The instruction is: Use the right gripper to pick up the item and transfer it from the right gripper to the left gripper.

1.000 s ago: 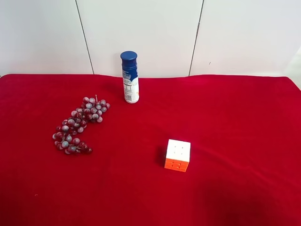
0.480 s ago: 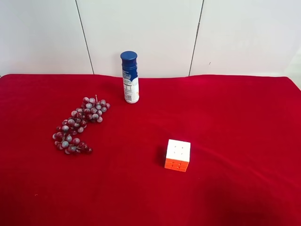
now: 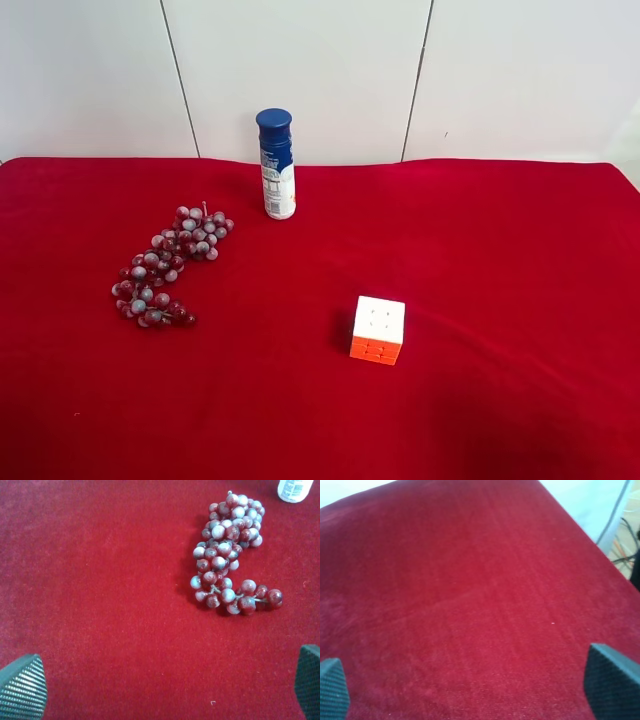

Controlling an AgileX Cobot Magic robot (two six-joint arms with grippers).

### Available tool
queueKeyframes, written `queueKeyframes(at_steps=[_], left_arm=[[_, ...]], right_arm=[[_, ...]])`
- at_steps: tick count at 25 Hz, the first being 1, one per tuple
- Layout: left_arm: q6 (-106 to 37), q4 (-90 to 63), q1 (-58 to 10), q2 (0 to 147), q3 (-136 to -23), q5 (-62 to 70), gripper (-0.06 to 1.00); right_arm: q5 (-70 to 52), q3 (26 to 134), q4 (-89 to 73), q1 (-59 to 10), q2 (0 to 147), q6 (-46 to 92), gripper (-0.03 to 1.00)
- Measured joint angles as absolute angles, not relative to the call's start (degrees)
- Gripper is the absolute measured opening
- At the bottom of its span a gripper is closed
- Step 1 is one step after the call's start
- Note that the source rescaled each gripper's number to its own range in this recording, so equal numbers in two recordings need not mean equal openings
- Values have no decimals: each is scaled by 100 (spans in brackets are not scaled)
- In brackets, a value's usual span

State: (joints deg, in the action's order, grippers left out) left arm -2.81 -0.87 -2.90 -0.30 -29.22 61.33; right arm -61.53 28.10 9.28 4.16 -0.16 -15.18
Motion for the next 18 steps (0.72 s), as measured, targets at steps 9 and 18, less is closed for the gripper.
queueKeyframes(at_steps=[9, 18], left_arm=[[-281, -87, -290, -30, -2922, 6126, 100], [-281, -87, -290, -30, -2922, 6125, 100]], right_arm=[[-6153, 2810, 928, 355, -16, -1518, 88], [-6153, 2810, 928, 355, -16, -1518, 88]])
